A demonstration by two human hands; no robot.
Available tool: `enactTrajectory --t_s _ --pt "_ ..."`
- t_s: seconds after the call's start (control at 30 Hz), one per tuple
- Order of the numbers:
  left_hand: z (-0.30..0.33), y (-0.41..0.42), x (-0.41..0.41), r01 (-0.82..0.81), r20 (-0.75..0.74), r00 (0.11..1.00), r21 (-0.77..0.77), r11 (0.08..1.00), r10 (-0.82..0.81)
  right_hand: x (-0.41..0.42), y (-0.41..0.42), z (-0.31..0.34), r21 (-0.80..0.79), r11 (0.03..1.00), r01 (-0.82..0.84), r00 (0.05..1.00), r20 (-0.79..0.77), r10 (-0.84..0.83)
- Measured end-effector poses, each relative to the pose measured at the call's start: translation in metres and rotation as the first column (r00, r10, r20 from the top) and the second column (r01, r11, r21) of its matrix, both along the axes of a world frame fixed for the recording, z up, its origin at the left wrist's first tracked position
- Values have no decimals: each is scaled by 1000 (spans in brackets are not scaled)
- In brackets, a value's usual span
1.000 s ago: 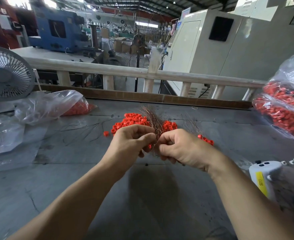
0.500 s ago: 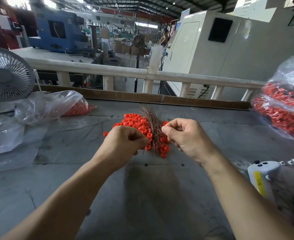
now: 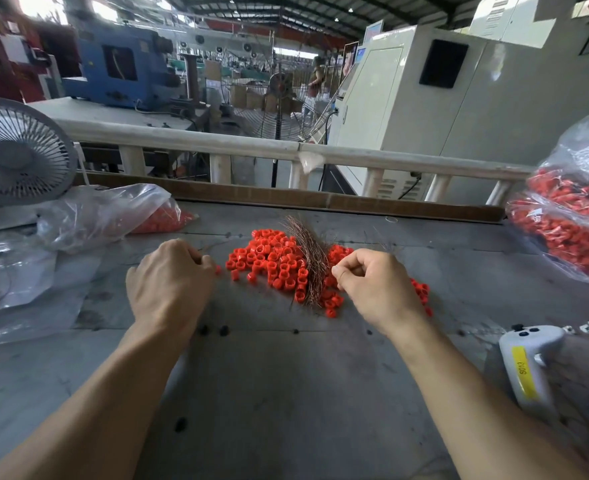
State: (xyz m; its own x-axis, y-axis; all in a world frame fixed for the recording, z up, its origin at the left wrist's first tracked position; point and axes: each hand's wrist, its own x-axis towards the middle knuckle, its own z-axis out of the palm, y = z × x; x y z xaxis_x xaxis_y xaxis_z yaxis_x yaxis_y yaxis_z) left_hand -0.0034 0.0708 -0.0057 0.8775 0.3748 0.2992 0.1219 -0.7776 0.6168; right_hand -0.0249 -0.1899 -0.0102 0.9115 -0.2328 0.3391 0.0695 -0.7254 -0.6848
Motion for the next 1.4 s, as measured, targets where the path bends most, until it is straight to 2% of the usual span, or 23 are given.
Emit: enactTrajectory --t_s 0.13,0.23,0.3,0.4,0.47,0.63,0.7,0.77,0.87,0.97,1.03,1.1,1.27,1.4 --pt "-4 4 3 -4 -62 998 90 996 10 -1 0 -1 -65 998 3 1000 -27 -4" --pt "1 -5 -1 41 11 999 72 997 -42 -2 2 0 -91 996 -26 998 -67 20" --pt "5 -15 -4 119 66 990 59 991 -123 -3 4 1 -96 995 -34 998 -47 30" --pt "4 -34 -15 284 16 959 38 958 -285 -5 10 4 -101 993 -66 998 -17 65" --pt "-2 -44 -19 340 -18 940 102 935 -340 -7 14 5 -106 991 -84 996 -27 82" --pt "-13 -54 -18 337 -11 939 220 915 -343 -12 22 6 -114 988 -101 995 -34 97" --pt "-12 -54 -19 324 -2 944 185 928 -329 -12 23 6 -118 987 -105 994 -31 102" --pt "-10 -54 -20 302 -6 953 84 950 -302 -12 23 7 -103 989 -109 994 -13 109" --pt "-6 -55 -22 295 5 955 -61 954 -295 -12 24 7 -17 989 -146 989 -2 146" --pt "-1 -61 -28 372 67 928 -176 911 -366 -12 28 8 202 952 -228 971 -26 238" --pt "0 -69 -32 445 68 895 -169 879 -440 -13 32 11 404 878 -258 957 -14 288" --pt "-3 -76 -36 517 44 855 -157 841 -517 -13 33 14 537 805 -253 959 26 284" --pt "-10 -82 -39 594 -19 796 -167 787 -605 -12 27 18 681 711 -172 980 47 192" --pt "-14 -81 -37 636 -67 759 -138 759 -648 -11 21 24 790 598 -139 988 71 137"
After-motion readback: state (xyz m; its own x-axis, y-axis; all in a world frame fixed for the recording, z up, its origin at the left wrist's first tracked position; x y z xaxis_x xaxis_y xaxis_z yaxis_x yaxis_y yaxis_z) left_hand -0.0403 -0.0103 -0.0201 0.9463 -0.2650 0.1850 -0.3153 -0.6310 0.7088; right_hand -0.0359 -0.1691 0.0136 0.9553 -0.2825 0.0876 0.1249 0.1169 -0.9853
